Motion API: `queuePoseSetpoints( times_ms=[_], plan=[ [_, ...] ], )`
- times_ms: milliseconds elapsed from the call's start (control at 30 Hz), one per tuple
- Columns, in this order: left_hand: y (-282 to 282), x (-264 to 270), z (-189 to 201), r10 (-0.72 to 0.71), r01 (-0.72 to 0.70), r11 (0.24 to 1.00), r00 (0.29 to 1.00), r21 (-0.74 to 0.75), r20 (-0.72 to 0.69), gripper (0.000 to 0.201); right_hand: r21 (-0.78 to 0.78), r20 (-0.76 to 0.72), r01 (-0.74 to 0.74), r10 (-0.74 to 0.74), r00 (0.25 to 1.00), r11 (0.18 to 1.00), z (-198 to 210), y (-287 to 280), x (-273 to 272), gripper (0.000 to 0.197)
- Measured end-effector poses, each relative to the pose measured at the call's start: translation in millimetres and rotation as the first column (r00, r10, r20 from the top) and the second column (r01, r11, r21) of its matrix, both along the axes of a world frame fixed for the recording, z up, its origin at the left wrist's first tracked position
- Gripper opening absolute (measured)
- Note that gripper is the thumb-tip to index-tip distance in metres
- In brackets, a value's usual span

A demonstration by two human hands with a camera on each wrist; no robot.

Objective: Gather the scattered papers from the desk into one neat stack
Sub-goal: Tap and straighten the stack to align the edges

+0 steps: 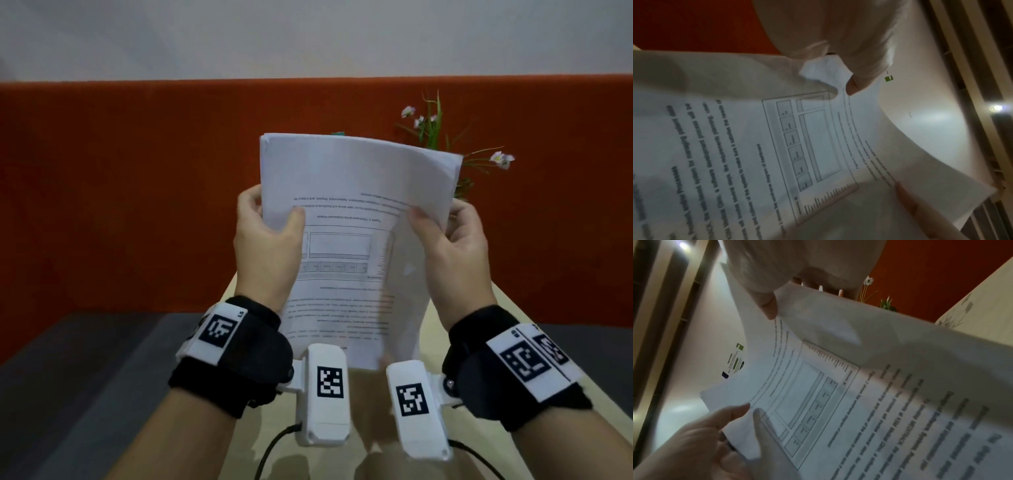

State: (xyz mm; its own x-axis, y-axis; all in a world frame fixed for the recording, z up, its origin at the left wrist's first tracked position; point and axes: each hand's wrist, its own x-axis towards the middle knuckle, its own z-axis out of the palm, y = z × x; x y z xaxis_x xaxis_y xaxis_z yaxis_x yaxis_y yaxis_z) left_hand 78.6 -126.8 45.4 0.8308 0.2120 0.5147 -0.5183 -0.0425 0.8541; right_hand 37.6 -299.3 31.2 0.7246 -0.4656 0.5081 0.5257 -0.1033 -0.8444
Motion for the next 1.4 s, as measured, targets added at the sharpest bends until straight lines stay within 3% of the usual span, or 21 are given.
queuePoseSetpoints(
  times_ms=[133, 367, 533, 733, 867, 967, 1033, 1200, 1300, 1400],
  plan=[
    [3.4, -0.4, -2.9, 0.033, -0.033, 0.999, 0.999, -0.019, 0.013, 0.021, -0.009, 0.039, 0.007, -0.007, 0.999, 1.000, 7.5, -2.0, 0.6, 0.008],
    [6.1, -6.8, -18.6, -0.009, 0.008, 0.999, 1.000, -0.033, -0.030, 0.023, -0.065, -0.052, -0.044, 0.040, 0.998, 0.997, 9.0, 0.5, -1.8, 0.015],
    [9.5, -7.6, -25.4, -0.006, 0.005, 1.000, 0.997, -0.018, -0.077, 0.031, -0.091, -0.122, 0.014, -0.025, 0.992, 0.996, 1.3, 4.3, -4.0, 0.032],
    [15.0, -12.5, -40.7, -0.018, 0.018, 1.000, 0.992, -0.006, -0.124, 0.029, -0.169, -0.200, 0.087, -0.120, 0.972, 0.982, -23.4, 5.8, -5.0, 0.027],
    [25.3, -18.5, -60.5, -0.035, 0.075, 0.985, 0.970, 0.158, -0.239, 0.021, -0.337, -0.334, 0.076, -0.194, 0.922, 0.939, -50.1, 1.7, -9.6, 0.022],
    [43.6, -15.3, -77.6, 0.068, 0.032, 0.918, 0.969, 0.394, -0.239, 0.011, -0.464, -0.460, 0.053, -0.292, 0.839, 0.884, -64.6, -9.7, -10.0, 0.023],
    [52.9, -16.4, -82.2, 0.141, -0.028, 0.881, 0.968, 0.472, -0.207, 0.011, -0.497, -0.481, 0.032, -0.306, 0.821, 0.867, -65.4, -13.6, -12.9, 0.024],
    [49.6, -26.7, -66.2, 0.166, -0.061, 0.877, 0.969, 0.476, -0.182, 0.022, -0.548, -0.467, 0.055, -0.360, 0.808, 0.834, -50.6, -22.0, -23.9, 0.027],
    [37.2, -39.6, -50.1, 0.005, 0.114, 0.884, 0.968, 0.453, -0.253, 0.044, -0.604, -0.491, 0.041, -0.412, 0.768, 0.796, -39.9, -44.7, -39.3, 0.030],
    [11.6, -53.3, -44.7, -0.113, 0.284, 0.815, 0.933, 0.505, -0.342, 0.064, -0.650, -0.550, -0.011, -0.460, 0.697, 0.760, -33.5, -77.4, -63.4, 0.027]
  ],
)
